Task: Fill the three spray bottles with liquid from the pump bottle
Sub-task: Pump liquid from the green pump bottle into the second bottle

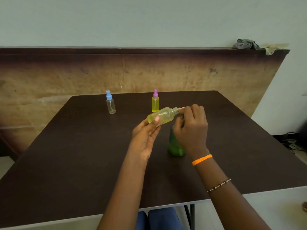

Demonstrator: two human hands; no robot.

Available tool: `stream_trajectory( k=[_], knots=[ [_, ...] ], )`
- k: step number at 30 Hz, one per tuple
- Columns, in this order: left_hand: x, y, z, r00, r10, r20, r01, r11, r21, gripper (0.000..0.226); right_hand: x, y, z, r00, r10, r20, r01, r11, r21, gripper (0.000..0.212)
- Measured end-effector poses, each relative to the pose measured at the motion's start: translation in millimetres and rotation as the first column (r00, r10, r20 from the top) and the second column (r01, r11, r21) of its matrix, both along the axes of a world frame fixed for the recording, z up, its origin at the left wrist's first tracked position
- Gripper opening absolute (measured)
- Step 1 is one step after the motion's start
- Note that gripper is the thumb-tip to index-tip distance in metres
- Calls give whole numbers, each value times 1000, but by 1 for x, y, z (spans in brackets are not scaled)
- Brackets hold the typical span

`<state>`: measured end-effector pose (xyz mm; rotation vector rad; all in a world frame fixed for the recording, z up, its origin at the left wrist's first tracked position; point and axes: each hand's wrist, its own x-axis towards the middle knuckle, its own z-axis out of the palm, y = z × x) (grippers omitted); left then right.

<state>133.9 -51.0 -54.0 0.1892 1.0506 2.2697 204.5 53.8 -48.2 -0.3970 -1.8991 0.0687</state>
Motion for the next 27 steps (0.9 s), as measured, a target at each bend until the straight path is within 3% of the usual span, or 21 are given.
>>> stream_trajectory(
  k=[3,11,17,27],
  knots=[
    [0,0,-1,1000,-6,-4,6,1000,-6,19,-1,7,-9,996,37,-75,-35,999,29,20],
    [0,0,0,1000,-7,1,7,1000,26,20,2,6,18,998,50,42,-51,998,26,24],
    [-1,2,-6,1000,-9,-12,9,1000,26,18,-2,8,-4,999,42,-33,-41,998,46,17],
    [0,0,-2,1000,1,-6,-1,999,47,23,0,9,26,993,104,58,-101,994,-42,18]
  ],
)
